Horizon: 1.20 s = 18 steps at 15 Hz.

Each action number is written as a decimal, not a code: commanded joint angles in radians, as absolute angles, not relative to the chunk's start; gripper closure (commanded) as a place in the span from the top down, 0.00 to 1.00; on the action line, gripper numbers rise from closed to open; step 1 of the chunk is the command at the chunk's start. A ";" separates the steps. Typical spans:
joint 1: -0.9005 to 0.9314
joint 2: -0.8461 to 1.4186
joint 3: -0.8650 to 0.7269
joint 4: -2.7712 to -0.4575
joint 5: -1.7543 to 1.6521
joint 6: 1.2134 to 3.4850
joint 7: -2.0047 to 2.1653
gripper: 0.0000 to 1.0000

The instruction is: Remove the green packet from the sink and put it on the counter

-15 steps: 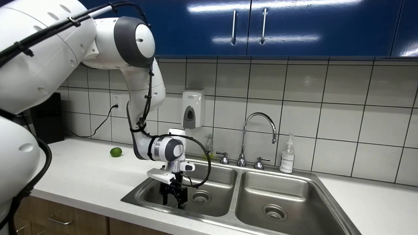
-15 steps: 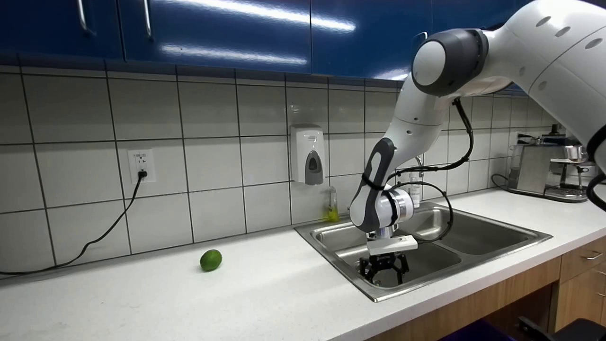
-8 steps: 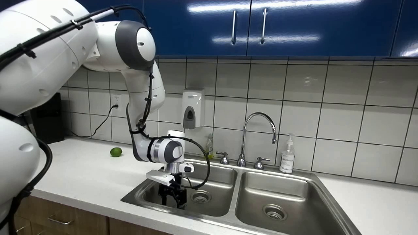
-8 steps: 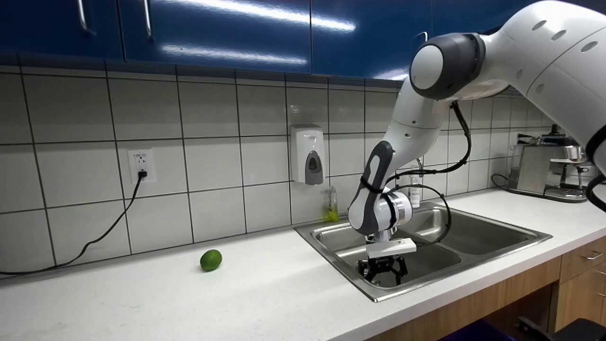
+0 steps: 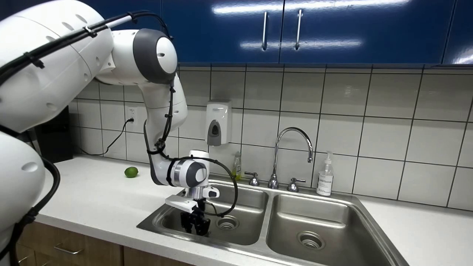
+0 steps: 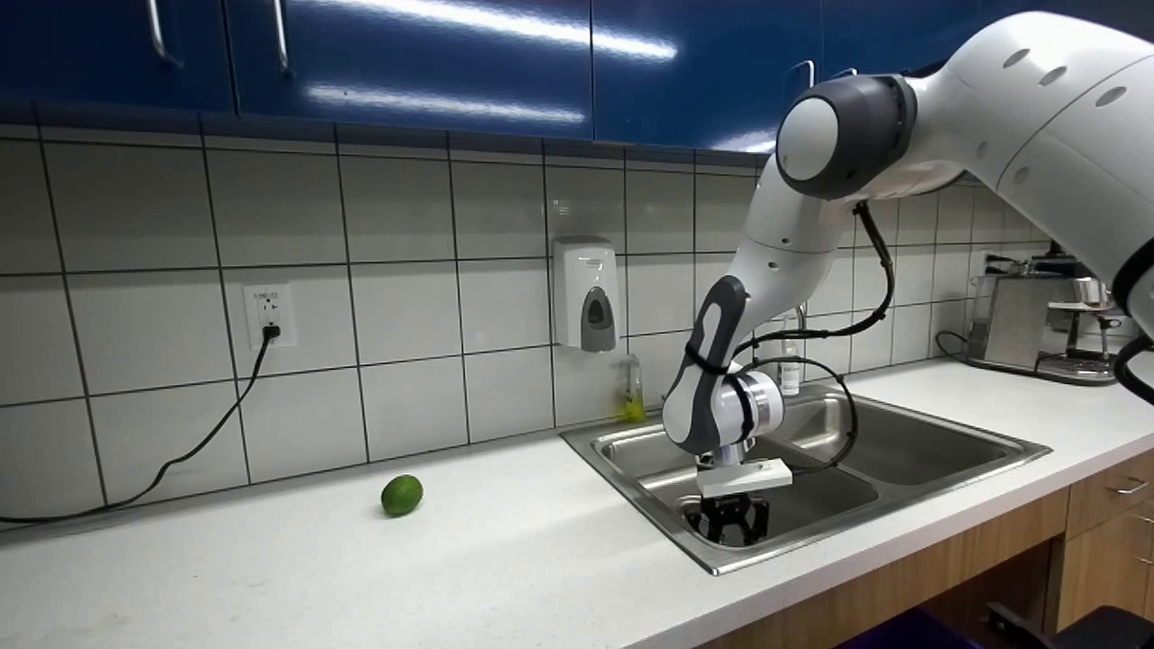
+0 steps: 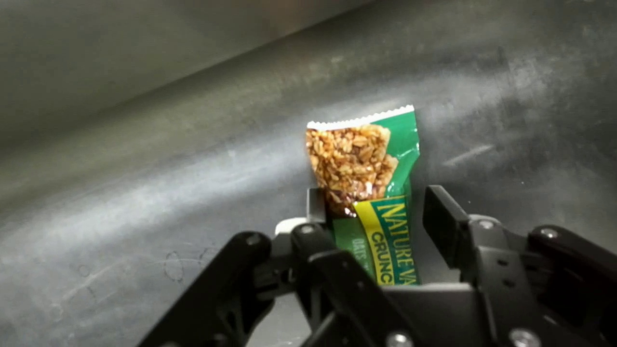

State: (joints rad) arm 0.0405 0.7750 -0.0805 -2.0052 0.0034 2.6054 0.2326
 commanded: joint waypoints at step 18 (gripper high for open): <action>0.053 0.755 -0.095 -1.964 0.005 2.626 0.233 0.16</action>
State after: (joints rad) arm 0.0415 0.7833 -0.0819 -1.9587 0.0034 2.6241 0.2314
